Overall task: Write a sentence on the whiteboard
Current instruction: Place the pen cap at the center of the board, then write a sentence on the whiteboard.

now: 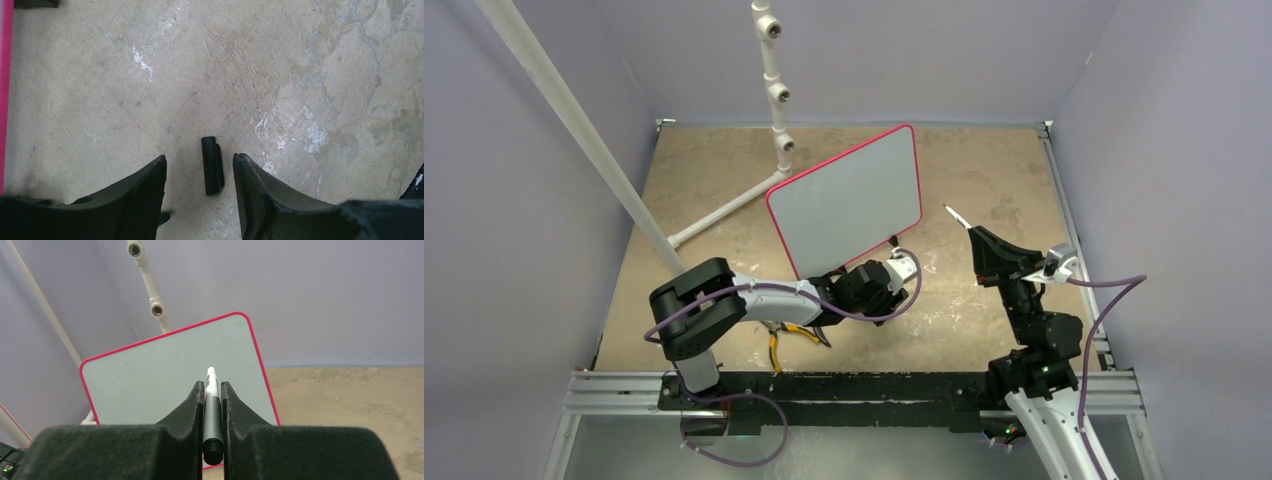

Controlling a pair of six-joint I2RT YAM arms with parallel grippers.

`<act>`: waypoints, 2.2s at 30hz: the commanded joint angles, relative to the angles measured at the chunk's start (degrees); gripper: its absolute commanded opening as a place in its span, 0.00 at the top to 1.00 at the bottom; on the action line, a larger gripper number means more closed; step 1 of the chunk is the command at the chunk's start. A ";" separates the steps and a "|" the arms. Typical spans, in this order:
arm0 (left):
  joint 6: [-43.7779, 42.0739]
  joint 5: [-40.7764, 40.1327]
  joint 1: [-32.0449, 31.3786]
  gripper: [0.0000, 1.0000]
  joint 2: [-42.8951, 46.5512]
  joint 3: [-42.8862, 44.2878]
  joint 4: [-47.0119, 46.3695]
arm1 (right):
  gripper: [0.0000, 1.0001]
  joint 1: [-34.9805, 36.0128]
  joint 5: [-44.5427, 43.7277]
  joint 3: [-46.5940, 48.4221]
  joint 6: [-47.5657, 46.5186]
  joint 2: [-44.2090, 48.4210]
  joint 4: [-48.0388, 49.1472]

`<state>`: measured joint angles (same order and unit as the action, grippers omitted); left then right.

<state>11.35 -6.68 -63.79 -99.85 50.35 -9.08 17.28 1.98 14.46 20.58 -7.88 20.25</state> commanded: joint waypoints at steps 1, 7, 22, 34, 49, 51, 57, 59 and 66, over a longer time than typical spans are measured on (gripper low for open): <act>0.56 -1.10 0.17 0.48 3.53 -0.01 -2.51 | 1.00 -0.05 -1.09 -0.13 0.60 -0.47 1.81; -0.65 4.59 4.31 0.45 9.16 1.07 -1.17 | 1.00 -0.05 -1.44 -0.05 0.78 -0.82 1.66; -9.83 4.83 13.44 0.44 23.11 21.86 23.07 | 1.00 -0.03 4.36 -1.52 -0.50 -3.30 7.72; -5.64 16.23 36.04 0.44 27.59 27.53 22.53 | 1.00 -0.02 8.73 -1.10 -1.06 -8.15 9.87; -0.52 23.95 48.22 0.41 37.31 13.62 22.38 | 1.00 0.04 16.72 1.47 -1.82 -16.02 14.18; -0.37 22.72 48.40 0.41 38.63 11.60 21.98 | 1.00 0.04 17.61 1.81 -1.90 -16.81 14.69; -1.14 20.03 48.50 0.40 40.73 9.55 22.60 | 1.00 0.04 19.38 2.59 -2.38 -18.92 15.53; -1.08 21.45 48.50 0.40 41.19 8.50 22.38 | 1.00 0.03 19.91 2.83 -2.38 -19.83 16.12; -1.22 23.91 48.50 0.48 45.62 1.55 18.60 | 1.00 0.25 22.17 5.61 -3.00 -25.43 19.68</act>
<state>9.91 14.85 -15.75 -57.04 54.70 13.67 17.30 21.47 16.19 18.92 -30.52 34.57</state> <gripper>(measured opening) 0.542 0.133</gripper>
